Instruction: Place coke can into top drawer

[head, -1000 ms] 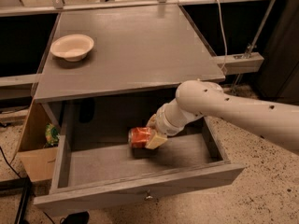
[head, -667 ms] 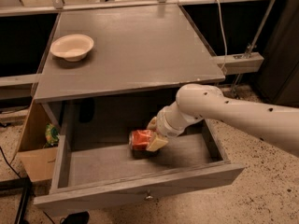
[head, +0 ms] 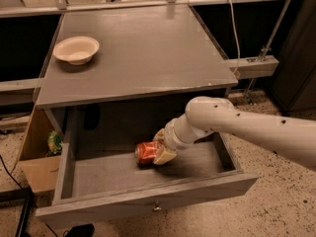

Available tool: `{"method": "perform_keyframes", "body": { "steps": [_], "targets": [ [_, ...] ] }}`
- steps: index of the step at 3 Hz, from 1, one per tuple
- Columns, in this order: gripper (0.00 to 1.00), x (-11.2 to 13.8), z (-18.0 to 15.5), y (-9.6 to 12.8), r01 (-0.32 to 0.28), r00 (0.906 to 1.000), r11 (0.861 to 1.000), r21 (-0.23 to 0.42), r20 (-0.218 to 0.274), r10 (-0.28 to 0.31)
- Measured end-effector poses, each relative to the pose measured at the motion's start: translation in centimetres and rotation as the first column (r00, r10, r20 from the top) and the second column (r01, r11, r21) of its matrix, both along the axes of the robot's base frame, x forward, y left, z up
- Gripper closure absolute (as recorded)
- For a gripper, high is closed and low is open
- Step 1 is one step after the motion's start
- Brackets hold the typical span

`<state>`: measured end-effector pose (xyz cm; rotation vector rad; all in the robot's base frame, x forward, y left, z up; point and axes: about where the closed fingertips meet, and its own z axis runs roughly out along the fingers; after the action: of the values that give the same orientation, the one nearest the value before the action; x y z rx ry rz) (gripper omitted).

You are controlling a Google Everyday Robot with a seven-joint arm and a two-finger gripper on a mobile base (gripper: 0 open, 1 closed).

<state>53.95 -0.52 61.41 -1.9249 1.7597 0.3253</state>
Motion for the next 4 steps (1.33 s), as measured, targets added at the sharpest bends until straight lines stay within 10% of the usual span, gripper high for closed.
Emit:
{"method": "perform_keyframes", "body": {
  "steps": [4],
  "targets": [
    [0.06, -0.01, -0.01, 0.01, 0.000, 1.0000, 1.000, 0.000, 0.000, 0.000]
  ]
}}
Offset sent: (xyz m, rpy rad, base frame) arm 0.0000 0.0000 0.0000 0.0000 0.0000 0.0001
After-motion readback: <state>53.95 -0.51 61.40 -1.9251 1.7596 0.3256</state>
